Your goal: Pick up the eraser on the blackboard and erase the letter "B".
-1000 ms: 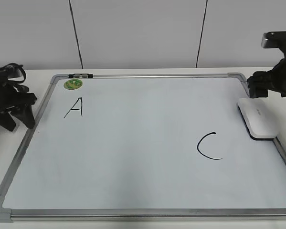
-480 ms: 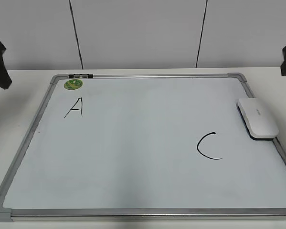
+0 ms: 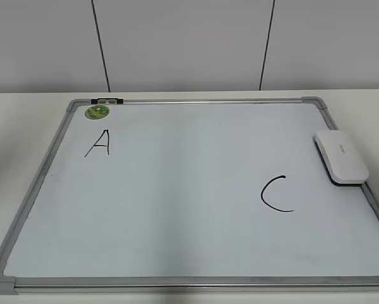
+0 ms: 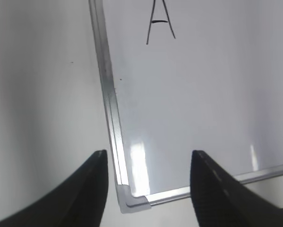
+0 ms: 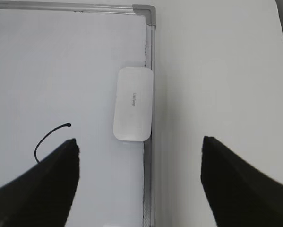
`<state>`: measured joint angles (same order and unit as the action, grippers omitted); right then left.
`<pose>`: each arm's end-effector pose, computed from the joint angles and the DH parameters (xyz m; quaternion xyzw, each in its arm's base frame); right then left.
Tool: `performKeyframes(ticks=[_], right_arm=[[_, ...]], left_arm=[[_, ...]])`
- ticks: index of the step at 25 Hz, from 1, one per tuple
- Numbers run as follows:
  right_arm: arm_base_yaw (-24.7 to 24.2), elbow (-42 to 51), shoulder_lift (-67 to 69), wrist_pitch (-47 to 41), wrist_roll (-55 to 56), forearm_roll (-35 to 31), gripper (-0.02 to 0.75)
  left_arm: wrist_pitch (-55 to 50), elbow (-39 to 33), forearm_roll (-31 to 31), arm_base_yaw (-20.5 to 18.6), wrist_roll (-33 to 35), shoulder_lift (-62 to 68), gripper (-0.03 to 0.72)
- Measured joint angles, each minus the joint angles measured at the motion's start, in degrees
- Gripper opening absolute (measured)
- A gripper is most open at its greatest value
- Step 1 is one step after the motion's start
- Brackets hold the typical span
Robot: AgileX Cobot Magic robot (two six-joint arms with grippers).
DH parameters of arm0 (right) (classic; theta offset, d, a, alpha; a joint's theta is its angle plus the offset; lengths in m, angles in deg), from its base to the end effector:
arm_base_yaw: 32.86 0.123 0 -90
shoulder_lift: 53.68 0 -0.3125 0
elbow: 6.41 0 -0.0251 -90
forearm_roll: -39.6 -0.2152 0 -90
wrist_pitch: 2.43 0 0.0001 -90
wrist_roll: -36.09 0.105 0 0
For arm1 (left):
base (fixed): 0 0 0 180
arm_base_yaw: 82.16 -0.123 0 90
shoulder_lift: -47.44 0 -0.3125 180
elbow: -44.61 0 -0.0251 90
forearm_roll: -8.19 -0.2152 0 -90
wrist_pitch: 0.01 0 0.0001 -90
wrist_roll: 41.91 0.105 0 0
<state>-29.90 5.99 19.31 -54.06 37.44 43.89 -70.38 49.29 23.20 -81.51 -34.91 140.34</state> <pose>0.1926 0.0038 0.3875 -0.0239 0.9296 -0.0220 0.3672 0.2680 -0.0287 0.3725 0.0448 0.9734 -0.1186 0.1910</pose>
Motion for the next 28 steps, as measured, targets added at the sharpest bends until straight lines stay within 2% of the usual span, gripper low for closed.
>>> performKeyframes(ticks=[17, 28], right_arm=[[0.1, 11.7, -36.6, -14.3, -0.1, 0.4, 0.593], [0.2, 29.5, -57.5, -19.2, -0.2, 3.6, 0.592]], left_arm=[[-1.6, -29.5, -0.6, 2.6, -0.6, -48.1, 0.42], [-1.7, -43.8, -6.2, 2.8, -3.7, -66.0, 0.42]])
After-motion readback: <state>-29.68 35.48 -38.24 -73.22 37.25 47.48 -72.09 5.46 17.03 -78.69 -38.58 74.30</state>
